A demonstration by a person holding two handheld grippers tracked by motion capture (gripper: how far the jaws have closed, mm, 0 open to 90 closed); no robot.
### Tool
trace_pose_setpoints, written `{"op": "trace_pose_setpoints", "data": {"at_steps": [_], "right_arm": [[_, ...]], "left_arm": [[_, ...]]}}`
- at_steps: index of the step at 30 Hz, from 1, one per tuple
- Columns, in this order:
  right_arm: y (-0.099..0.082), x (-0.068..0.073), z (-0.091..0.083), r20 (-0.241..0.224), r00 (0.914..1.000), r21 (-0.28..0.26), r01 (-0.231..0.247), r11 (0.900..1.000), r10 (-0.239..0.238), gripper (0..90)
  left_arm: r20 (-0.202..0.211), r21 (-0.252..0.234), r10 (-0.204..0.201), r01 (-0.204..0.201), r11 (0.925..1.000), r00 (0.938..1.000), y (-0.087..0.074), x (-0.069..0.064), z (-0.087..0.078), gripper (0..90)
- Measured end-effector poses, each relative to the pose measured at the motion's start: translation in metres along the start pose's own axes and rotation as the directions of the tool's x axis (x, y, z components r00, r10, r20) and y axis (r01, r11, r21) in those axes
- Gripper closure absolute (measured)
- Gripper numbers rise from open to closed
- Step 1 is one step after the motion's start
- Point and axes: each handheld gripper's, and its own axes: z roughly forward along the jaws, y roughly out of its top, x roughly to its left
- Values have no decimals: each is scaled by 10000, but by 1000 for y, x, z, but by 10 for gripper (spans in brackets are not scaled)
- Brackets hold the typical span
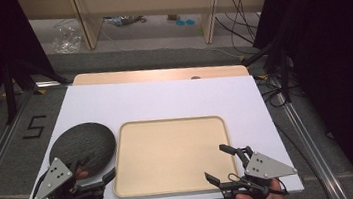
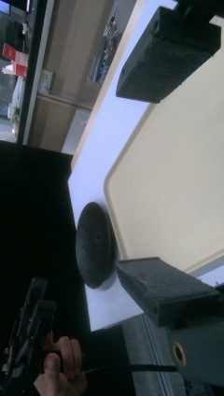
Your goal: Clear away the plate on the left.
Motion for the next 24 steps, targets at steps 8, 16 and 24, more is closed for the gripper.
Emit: {"op": "trace_pose_setpoints", "data": {"at_steps": [8,16,24], "right_arm": [[0,0,1,17,10000,-75,-61,10000,62,155],[-1,1,2,-159,9999,13,-15,10000,16,155],[0,1,1,-95,10000,54,-3,10000,3,156]], "left_arm": [[-53,36,-383,383,9993,9993,0,3,-1,181],[-200,118,-524,526,9985,9984,0,5,0,185],[-396,57,-686,689,9976,9969,-1,12,-1,188]]}}
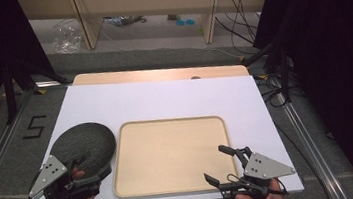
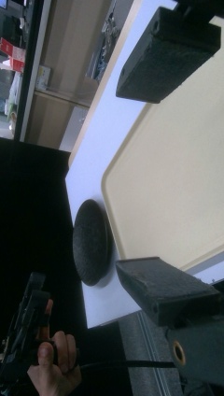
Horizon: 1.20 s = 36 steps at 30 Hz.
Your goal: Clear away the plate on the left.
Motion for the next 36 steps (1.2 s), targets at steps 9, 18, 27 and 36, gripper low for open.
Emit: {"op": "trace_pose_setpoints", "data": {"at_steps": [9,18,27,36], "right_arm": [[-1,0,1,-100,9999,-73,18,10000,-18,156],[-1,1,1,-89,10000,28,14,10000,-14,156],[-1,1,1,-148,9999,-10,-8,10000,8,156],[0,1,1,-169,9999,85,15,10000,-13,156]], "left_arm": [[-450,146,-389,396,9991,9982,0,13,-2,187],[-929,97,-1032,1045,9945,9903,-2,30,-5,189],[-1371,147,-1523,1557,9877,9788,-4,44,-6,189],[-1553,313,-1609,1677,9853,9747,-5,49,-5,190]]}}
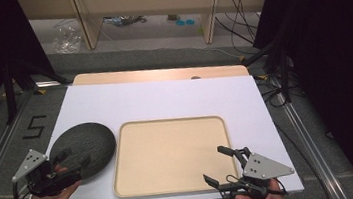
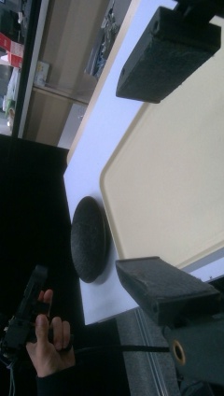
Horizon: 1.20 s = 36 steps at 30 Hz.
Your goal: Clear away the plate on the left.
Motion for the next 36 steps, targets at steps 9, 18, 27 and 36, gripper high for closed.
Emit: {"op": "trace_pose_setpoints", "data": {"at_steps": [9,18,27,36], "right_arm": [[-1,0,0,15,10000,51,30,10000,-30,157],[0,1,1,28,10000,-2,23,10000,-23,157],[0,1,1,-11,10000,-32,0,10000,0,157],[0,1,1,-10,10000,30,61,10000,-61,157]], "left_arm": [[-94,-90,-683,683,9976,9976,0,9,0,192],[-438,-70,-1167,1165,9932,9922,0,22,-1,194],[-999,173,-1537,1562,9876,9830,-2,38,3,196],[-1218,156,-3067,3108,9504,9440,-5,67,0,200]]}}
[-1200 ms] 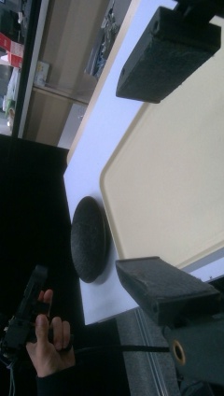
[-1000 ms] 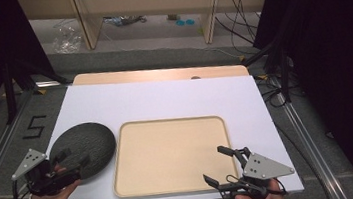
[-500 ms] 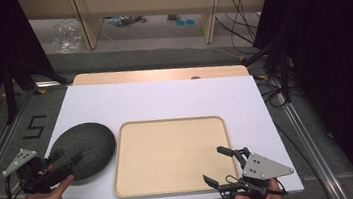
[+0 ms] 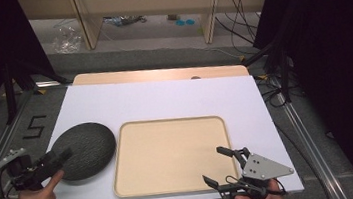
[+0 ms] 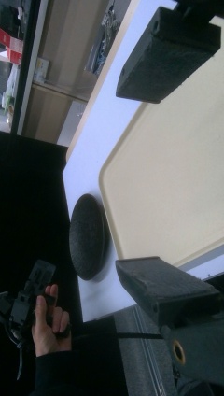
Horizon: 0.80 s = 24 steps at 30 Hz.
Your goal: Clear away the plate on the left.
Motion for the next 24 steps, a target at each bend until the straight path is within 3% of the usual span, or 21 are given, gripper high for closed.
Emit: {"op": "trace_pose_setpoints", "data": {"at_steps": [5,9,11,18,21,24], "right_arm": [[0,0,0,-25,10000,5,18,10000,-18,157],[0,0,0,-30,10000,-24,10,10000,-10,157],[0,0,0,-36,10000,7,7,10000,-7,157],[1,0,0,-42,10000,-32,3,10000,-3,158],[0,1,1,-110,9999,30,-38,10000,38,157],[1,0,1,-44,10000,-39,-1,10000,1,158]], "left_arm": [[-78,-72,-727,727,9973,9973,1,13,0,203],[-24,-129,-956,956,9953,9954,2,23,1,206],[17,-143,-1291,1291,9915,9916,2,26,2,208],[-267,-15,-1485,1485,9889,9885,2,36,3,215],[-263,-180,-1942,1938,9809,9806,2,37,7,218],[-320,121,-1852,1856,9825,9822,2,42,9,221]]}}
